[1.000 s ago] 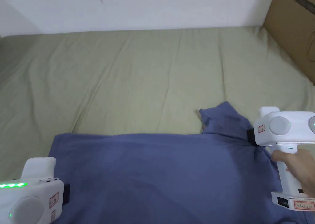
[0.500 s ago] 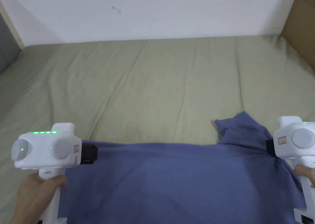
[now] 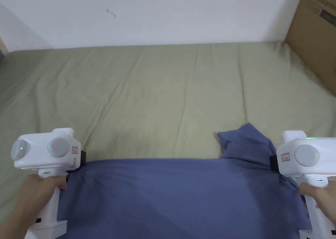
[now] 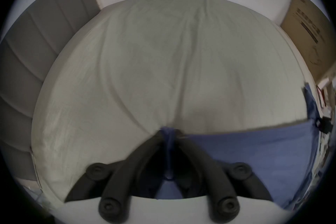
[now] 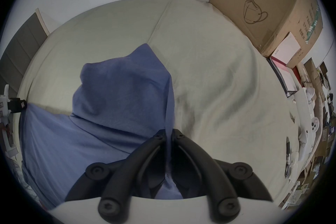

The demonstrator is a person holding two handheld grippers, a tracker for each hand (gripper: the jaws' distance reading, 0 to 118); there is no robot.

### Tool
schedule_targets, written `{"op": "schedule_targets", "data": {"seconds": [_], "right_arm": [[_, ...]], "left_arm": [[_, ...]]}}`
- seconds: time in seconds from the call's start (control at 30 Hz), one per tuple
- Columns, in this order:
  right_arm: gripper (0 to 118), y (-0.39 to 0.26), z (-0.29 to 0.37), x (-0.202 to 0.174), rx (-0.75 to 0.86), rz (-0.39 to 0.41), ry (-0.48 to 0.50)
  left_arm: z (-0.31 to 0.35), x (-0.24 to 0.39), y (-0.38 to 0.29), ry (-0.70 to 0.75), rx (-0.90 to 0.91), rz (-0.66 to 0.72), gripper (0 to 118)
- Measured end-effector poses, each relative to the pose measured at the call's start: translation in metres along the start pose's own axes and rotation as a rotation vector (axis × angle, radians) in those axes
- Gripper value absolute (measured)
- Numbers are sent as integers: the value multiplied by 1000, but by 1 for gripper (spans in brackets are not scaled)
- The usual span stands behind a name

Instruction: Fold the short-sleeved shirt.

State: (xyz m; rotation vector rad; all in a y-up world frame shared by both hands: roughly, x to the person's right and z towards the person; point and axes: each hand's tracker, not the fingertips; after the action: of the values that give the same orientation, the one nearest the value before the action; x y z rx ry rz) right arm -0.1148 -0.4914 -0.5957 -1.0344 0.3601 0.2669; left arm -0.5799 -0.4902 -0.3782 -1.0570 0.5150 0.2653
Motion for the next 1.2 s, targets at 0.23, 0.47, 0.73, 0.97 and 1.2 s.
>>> {"op": "schedule_targets", "data": {"seconds": [0.23,0.47,0.73,0.97,1.2], "right_arm": [[5,-14,66,8,68,28,15],[5,-81,143,18,117,32,20],[5,-220,178,21,25,21,38],[11,-278,157,29,-31,7,34],[87,-265,182,1,54,81,-83]], "left_arm": [[73,-3,-28,-3,66,-13,4],[157,-13,-103,40,124,-67,4],[187,-23,-223,88,26,-142,4],[174,-28,-278,85,-30,-64,15],[198,-12,-265,82,24,-46,107]]}}
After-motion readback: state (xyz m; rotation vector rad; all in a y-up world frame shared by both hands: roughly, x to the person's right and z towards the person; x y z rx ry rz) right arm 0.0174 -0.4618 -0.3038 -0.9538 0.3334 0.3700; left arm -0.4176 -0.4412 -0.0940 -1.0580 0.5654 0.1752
